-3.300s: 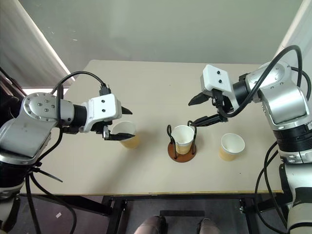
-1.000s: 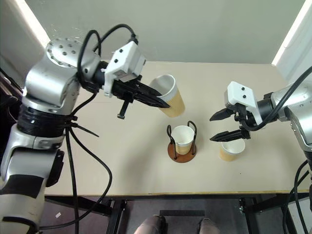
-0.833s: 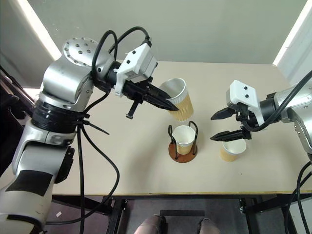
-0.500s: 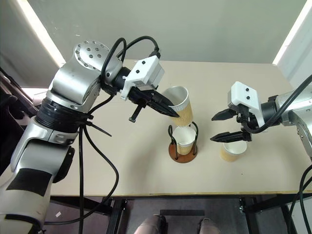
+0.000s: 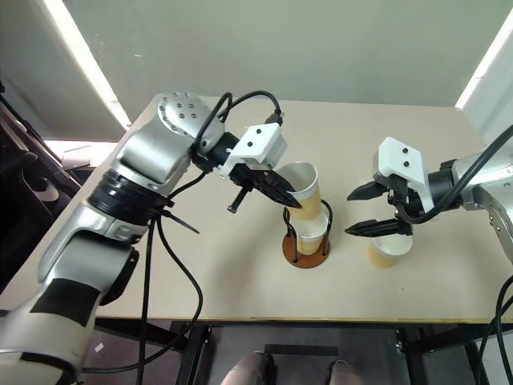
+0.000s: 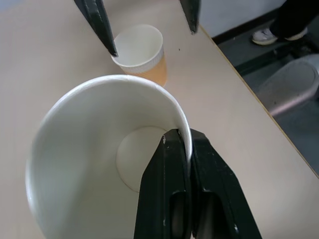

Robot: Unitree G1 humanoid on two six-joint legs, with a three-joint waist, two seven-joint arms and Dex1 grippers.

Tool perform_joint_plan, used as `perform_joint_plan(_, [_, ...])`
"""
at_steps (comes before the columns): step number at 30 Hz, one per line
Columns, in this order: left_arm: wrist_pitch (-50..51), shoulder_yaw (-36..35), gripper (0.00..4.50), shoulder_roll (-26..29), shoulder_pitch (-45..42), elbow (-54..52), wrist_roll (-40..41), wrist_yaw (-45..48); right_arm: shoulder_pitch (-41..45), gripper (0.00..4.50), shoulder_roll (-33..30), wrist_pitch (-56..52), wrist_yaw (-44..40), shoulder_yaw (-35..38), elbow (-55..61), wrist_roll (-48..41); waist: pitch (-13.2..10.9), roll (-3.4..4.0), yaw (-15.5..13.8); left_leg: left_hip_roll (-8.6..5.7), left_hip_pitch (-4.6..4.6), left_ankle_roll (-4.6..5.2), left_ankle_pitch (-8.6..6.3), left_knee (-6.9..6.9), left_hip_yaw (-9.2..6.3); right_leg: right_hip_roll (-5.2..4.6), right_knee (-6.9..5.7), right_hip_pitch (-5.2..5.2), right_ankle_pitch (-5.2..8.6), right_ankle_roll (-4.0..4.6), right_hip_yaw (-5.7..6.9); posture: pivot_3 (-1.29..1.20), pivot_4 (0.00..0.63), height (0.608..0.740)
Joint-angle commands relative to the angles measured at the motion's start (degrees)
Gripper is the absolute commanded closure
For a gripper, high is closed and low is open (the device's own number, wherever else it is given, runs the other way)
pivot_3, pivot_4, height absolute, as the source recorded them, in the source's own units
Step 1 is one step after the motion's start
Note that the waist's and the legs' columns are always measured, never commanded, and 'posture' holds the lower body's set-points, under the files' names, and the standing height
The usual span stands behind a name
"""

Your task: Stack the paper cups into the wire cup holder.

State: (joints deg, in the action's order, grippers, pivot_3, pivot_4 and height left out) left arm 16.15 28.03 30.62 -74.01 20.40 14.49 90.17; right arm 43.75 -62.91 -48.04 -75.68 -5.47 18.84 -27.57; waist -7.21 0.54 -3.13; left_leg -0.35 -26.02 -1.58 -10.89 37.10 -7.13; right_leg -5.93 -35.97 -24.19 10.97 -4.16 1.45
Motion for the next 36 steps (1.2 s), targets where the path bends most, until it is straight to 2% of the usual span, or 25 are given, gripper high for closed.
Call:
perform_joint_plan(1, [-1.3, -1.7, 4.46, -0.7, -1.9, -0.2, -0.3, 2.3, -0.1, 1.04, -1.6, -0.4, 0.7, 3.4, 2.1, -1.4, 0.0, 0.00, 0.0, 0.00, -0.01, 0.00, 0.00, 0.00, 0.02, 0.00, 0.01, 0.00, -0.01, -0.01, -0.01, 0.00, 0.150, 0.740])
perform_joint_plan(10, [-2.5, 2.0, 4.46, 0.9, -1.9, -1.9, 0.5, 2.3, -2.0, 1.04, -3.1, -0.7, 1.2, 5.1, 3.0, -2.8, 0.0, 0.00, -0.1, 0.00, 0.01, 0.01, -0.02, 0.02, 0.06, 0.00, 0.03, 0.00, -0.04, -0.08, -0.04, 0.00, 0.150, 0.740])
perform_joint_plan(25, [-2.8, 5.9, 4.46, 2.6, -1.2, -3.8, 0.9, 2.3, -1.3, 1.04, -2.8, 0.5, 1.5, 3.4, 2.0, -2.2, 0.0, 0.01, -0.1, 0.00, 0.02, 0.07, -0.03, 0.05, 0.11, 0.00, 0.03, 0.00, -0.08, -0.15, -0.09, 0.00, 0.150, 0.740])
perform_joint_plan(28, [-4.2, 6.6, 3.90, 2.7, -1.2, -3.0, -0.3, 2.3, -1.4, 1.04, -2.7, 0.5, 1.8, 3.3, 2.2, -2.1, 0.0, 0.01, -0.1, 0.00, 0.02, 0.08, -0.03, 0.07, 0.11, 0.00, 0.03, 0.00, -0.08, -0.15, -0.09, 0.00, 0.150, 0.740])
perform_joint_plan(36, [-5.1, 3.4, 1.12, 0.6, -0.7, -1.3, -2.5, 2.1, -1.9, 1.04, -2.8, 1.4, 2.4, 3.0, 2.5, -1.4, 0.0, 0.01, -0.1, 0.00, 0.00, 0.10, -0.04, 0.08, 0.12, 0.00, 0.03, 0.00, -0.09, -0.16, -0.10, 0.00, 0.150, 0.740])
